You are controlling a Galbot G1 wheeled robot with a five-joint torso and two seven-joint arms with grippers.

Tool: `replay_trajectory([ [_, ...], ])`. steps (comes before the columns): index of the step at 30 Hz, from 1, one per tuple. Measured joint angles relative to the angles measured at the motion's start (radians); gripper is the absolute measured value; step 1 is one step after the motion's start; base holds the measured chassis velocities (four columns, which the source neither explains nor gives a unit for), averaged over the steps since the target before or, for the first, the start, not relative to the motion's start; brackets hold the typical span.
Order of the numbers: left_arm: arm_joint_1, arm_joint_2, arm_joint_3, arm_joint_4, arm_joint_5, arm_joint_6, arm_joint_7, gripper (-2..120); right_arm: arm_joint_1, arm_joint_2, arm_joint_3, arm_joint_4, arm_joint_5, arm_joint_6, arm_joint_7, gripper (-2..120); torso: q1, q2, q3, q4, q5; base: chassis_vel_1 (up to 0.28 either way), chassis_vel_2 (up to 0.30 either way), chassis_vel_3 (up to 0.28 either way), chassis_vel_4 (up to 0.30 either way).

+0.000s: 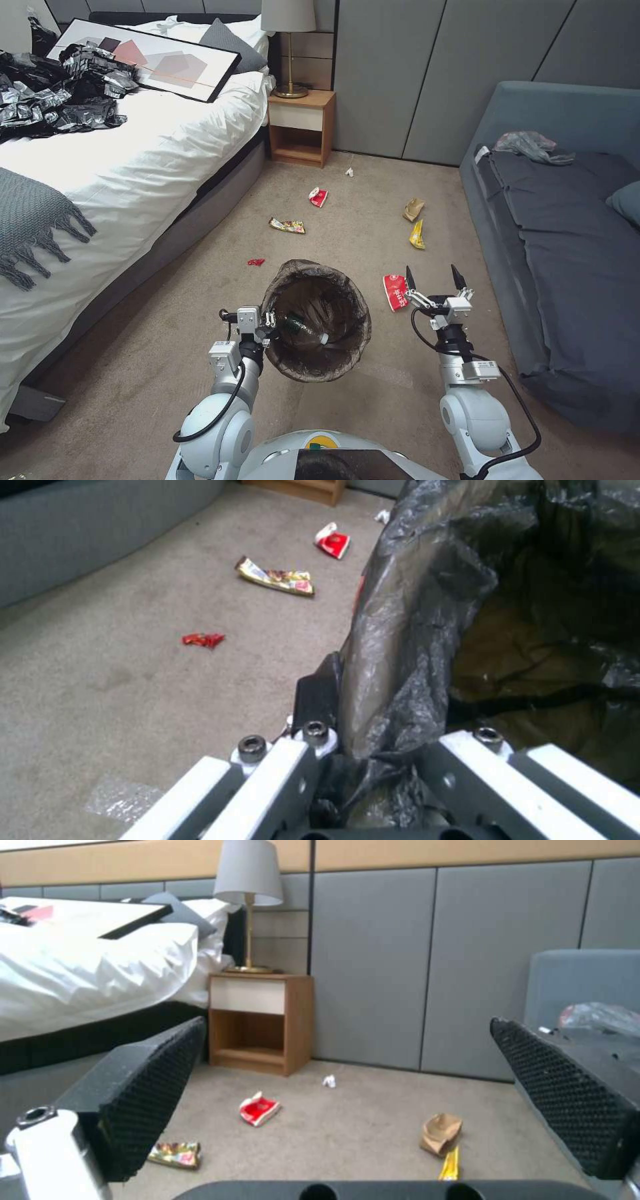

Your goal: Pick up the trash bin, then pick up the garbage from the floor and place it into the trash bin.

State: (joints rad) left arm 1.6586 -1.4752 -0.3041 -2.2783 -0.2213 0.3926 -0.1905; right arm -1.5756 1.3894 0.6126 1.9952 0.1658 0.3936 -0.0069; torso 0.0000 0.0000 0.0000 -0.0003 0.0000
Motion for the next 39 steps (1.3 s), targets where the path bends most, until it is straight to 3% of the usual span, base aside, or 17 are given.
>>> replay_trajectory([
  [11,0.002,0.0,-0.002,0.0,-0.002,-0.01,-0.006,3,0.002,0.002,0.005,-0.015,0.001,0.021,-0.016,100,0.0,0.0,0.0,0.0003,0.0,-0.04,0.041,0.033,-0.039],
  [28,0.003,0.002,-0.006,-0.002,0.005,-0.014,-0.007,3,0.005,0.003,0.01,-0.016,0.003,0.027,-0.018,100,0.0,0.0,0.0,0.0002,0.0,-0.2,0.203,0.203,-0.201],
  [35,0.001,0.001,-0.005,0.0,0.005,-0.014,-0.008,3,0.03,0.0,0.011,-0.056,-0.048,0.106,-0.023,100,0.0,0.0,0.0,0.0,0.0001,-0.041,0.027,0.036,-0.033],
  [37,0.0,0.001,-0.006,0.002,0.005,-0.014,-0.008,3,0.039,-0.007,0.012,-0.065,-0.068,0.103,-0.016,100,0.0,0.0,0.0,0.0002,0.0001,0.051,-0.023,-0.051,0.031],
  [39,-0.001,0.0,-0.005,0.005,0.005,-0.014,-0.009,3,0.047,-0.019,0.009,-0.073,-0.077,0.033,0.01,100,0.0,0.0,0.0,0.0001,0.0,0.026,-0.011,-0.021,0.016],
])
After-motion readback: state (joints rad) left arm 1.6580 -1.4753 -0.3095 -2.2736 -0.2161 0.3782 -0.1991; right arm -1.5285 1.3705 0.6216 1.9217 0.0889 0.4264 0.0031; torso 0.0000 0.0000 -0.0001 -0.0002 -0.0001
